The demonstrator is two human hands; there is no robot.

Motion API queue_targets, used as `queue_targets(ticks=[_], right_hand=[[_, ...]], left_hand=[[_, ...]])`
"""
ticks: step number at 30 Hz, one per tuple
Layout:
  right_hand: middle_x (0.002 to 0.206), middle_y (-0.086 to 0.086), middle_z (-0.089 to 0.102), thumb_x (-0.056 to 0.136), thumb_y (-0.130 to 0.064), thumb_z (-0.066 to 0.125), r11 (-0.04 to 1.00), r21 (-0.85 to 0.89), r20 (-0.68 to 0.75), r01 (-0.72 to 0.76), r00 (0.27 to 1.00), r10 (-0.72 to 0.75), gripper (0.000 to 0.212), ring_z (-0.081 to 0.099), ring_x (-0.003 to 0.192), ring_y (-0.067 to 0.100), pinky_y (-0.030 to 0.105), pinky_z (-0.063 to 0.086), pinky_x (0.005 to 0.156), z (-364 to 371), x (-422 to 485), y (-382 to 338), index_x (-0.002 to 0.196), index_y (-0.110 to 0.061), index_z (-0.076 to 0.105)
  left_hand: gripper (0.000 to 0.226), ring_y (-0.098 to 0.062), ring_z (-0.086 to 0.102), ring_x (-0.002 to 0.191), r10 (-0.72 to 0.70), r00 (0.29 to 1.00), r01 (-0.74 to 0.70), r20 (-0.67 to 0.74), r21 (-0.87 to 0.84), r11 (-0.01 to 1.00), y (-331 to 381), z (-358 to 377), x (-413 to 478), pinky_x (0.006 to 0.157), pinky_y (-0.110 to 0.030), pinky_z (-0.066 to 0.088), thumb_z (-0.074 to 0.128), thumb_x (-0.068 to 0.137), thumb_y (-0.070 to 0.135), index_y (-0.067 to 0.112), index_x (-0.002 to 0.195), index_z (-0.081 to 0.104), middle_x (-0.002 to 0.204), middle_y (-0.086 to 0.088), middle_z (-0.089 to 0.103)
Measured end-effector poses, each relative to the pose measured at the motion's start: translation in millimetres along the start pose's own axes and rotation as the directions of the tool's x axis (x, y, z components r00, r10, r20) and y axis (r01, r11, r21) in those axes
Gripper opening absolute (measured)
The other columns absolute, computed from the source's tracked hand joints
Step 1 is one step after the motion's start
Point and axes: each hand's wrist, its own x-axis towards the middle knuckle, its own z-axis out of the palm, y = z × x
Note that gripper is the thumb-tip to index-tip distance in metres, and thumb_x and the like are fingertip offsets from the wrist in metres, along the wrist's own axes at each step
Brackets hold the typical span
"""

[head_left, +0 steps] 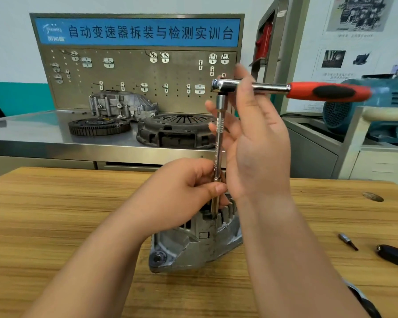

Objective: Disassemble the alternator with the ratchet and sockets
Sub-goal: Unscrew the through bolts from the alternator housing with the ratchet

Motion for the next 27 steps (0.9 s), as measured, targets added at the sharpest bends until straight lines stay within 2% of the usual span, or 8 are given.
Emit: queue_targets(ticks=[3, 7, 10, 13, 16, 19, 22, 27], right_hand=[[0.126, 0.008, 0.064, 0.097, -0.013, 0.052, 0.994, 0.004, 0.038, 0.111, 0.993, -0.111, 0.021, 0.057, 0.121, 0.030, 0.038, 0.041, 0.105, 4.2, -1.9, 1.2, 0.109, -0.025, 0.064], [0.118, 0.014, 0.067, 0.101, -0.027, 0.040, 0.995, 0.085, 0.077, 0.044, 0.996, -0.051, 0.025, 0.063, 0.110, 0.033, 0.022, 0.052, 0.076, 7.4, -3.2, 0.5, 0.109, -0.017, 0.062], [0.096, 0.004, 0.074, 0.102, -0.039, 0.035, 0.990, 0.090, 0.064, -0.107, 0.993, 0.102, 0.036, 0.070, 0.090, 0.022, 0.027, 0.050, 0.075, 2.9, -0.8, -1.1, 0.108, -0.018, 0.063], [0.094, -0.003, 0.072, 0.100, -0.031, 0.045, 0.996, 0.067, 0.034, -0.056, 0.998, 0.054, 0.026, 0.067, 0.094, 0.021, 0.026, 0.052, 0.079, 2.0, 0.2, -2.9, 0.113, -0.021, 0.064], [0.116, 0.005, 0.068, 0.096, -0.019, 0.051, 0.996, 0.055, 0.056, 0.072, 0.996, -0.076, 0.023, 0.061, 0.111, 0.026, 0.031, 0.048, 0.099, 4.9, -1.1, -2.5, 0.117, -0.019, 0.063], [0.117, 0.005, 0.067, 0.096, -0.024, 0.048, 0.992, 0.120, 0.122, 0.024, 0.992, -0.039, 0.021, 0.064, 0.104, 0.028, 0.021, 0.050, 0.078, 6.6, -2.6, -2.7, 0.109, -0.022, 0.065], [0.104, 0.000, 0.073, 0.102, -0.037, 0.038, 0.983, 0.124, 0.145, -0.138, 0.982, 0.119, 0.029, 0.069, 0.091, 0.021, 0.029, 0.051, 0.081, 3.7, -1.2, -3.5, 0.107, -0.024, 0.063], [0.085, -0.004, 0.070, 0.098, -0.030, 0.048, 0.969, 0.158, 0.040, -0.188, 0.982, 0.184, 0.021, 0.067, 0.082, 0.019, 0.024, 0.049, 0.069, 3.3, 1.0, -3.1, 0.107, -0.024, 0.066]], left_hand=[[0.019, -0.030, 0.068, 0.080, -0.021, 1.000, 0.020, 0.003, 0.006, 1.000, -1.0, 0.3, 1.9, 0.075, -0.045, 0.054, 0.060, 0.090, 0.020, 0.002, 0.096, 0.064, 0.085, -0.012, 0.072], [0.023, -0.037, 0.066, 0.079, -0.037, 0.999, 0.038, 0.032, -0.040, 0.998, -0.8, -2.5, 0.6, 0.077, -0.049, 0.054, 0.061, 0.089, 0.019, -0.003, 0.097, 0.063, 0.093, -0.029, 0.066], [0.021, -0.013, 0.048, 0.051, -0.045, 0.998, 0.046, 0.034, -0.043, 0.998, -3.6, -3.9, -0.7, 0.053, -0.023, 0.039, 0.064, 0.088, 0.018, -0.001, 0.079, 0.060, 0.063, -0.015, 0.062], [0.026, 0.002, 0.036, 0.037, -0.063, 0.998, 0.063, 0.002, -0.025, 0.998, -3.7, -2.7, -1.3, 0.042, -0.012, 0.029, 0.064, 0.088, 0.014, 0.012, 0.065, 0.053, 0.041, 0.018, 0.048], [0.021, -0.007, 0.037, 0.041, -0.027, 0.999, 0.029, -0.042, 0.027, 0.999, -3.8, -0.3, 0.1, 0.044, -0.021, 0.033, 0.066, 0.085, 0.023, 0.004, 0.078, 0.062, 0.048, 0.012, 0.053], [0.024, -0.029, 0.055, 0.056, -0.001, 0.998, 0.003, -0.061, 0.026, 1.000, -2.2, -0.4, 0.6, 0.055, -0.035, 0.046, 0.066, 0.083, 0.024, 0.000, 0.087, 0.065, 0.073, -0.013, 0.070], [0.025, -0.028, 0.057, 0.059, 0.002, 1.000, -0.003, -0.017, -0.029, 1.000, -2.2, -2.9, -0.8, 0.058, -0.035, 0.047, 0.068, 0.083, 0.023, -0.001, 0.085, 0.064, 0.076, -0.022, 0.067], [0.014, -0.012, 0.051, 0.060, -0.061, 0.998, 0.060, -0.006, -0.077, 0.995, -3.8, -3.6, -0.7, 0.059, -0.030, 0.045, 0.066, 0.086, 0.014, 0.011, 0.072, 0.065, 0.060, 0.003, 0.064]])
